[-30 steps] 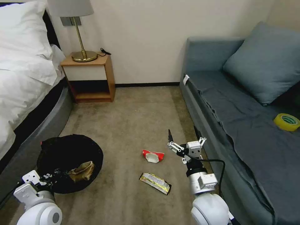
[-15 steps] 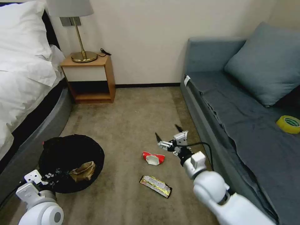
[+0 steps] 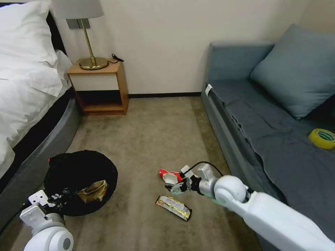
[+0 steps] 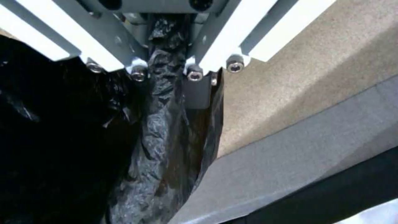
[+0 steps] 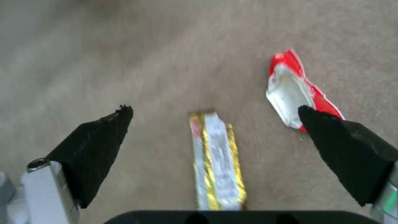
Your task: Pick up the trash bin, then pick up the garbage on the floor and place it into the trash bin.
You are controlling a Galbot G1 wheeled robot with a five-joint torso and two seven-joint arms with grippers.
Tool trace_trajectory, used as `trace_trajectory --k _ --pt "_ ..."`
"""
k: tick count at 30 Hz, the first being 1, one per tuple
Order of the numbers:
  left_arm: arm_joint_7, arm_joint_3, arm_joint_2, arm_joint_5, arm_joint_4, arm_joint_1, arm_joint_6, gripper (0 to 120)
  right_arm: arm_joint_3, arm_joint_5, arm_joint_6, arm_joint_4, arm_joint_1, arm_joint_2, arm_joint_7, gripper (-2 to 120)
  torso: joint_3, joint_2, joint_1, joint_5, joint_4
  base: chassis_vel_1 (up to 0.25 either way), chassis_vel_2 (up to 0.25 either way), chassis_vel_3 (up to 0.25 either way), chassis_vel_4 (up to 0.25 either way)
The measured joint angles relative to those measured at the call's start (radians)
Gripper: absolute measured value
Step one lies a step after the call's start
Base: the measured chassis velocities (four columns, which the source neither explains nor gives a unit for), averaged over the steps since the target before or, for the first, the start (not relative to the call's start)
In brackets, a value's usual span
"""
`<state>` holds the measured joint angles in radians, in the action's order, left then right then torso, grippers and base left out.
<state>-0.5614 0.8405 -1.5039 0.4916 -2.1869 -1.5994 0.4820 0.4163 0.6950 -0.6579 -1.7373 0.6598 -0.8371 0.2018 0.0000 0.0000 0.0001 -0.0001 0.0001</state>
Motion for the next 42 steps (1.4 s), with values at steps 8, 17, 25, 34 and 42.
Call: trace_trajectory --k 8,17,25,34,42 --pt "0.0 0.008 -0.006 -0.009 0.011 -0.014 -0.023 1 0.202 -0.099 0.053 0.177 -0.093 -0.038 0.032 100 0.0 0.0 0.0 0.0001 0.0 0.0 0.0 0.0 0.0" --pt "0.0 0.017 -0.005 -0.015 -0.008 -0.02 -0.02 1 0.333 -0.13 0.16 0.357 -0.133 -0.094 0.008 100 0.0 0.0 0.0 0.0002 -0.0001 0.0 0.0 0.0 0.0" --pt "0.0 0.019 -0.007 -0.02 -0.014 -0.025 -0.019 1 0.36 -0.145 0.207 0.416 -0.128 -0.123 -0.001 100 0.0 0.0 0.0 0.0001 -0.0001 0.0 0.0 0.0 0.0" --pt "-0.001 0.022 -0.001 -0.02 -0.009 -0.022 -0.02 1 0.382 -0.173 0.252 0.488 -0.095 -0.152 -0.021 100 0.0 0.0 0.0 0.0001 -0.0002 0.0 0.0 0.0 0.0" --pt "-0.001 0.021 0.001 -0.02 -0.008 -0.023 -0.02 1 0.382 -0.18 0.275 0.533 -0.091 -0.17 -0.031 100 0.0 0.0 0.0 0.0001 -0.0001 0.0 0.0 0.0 0.0"
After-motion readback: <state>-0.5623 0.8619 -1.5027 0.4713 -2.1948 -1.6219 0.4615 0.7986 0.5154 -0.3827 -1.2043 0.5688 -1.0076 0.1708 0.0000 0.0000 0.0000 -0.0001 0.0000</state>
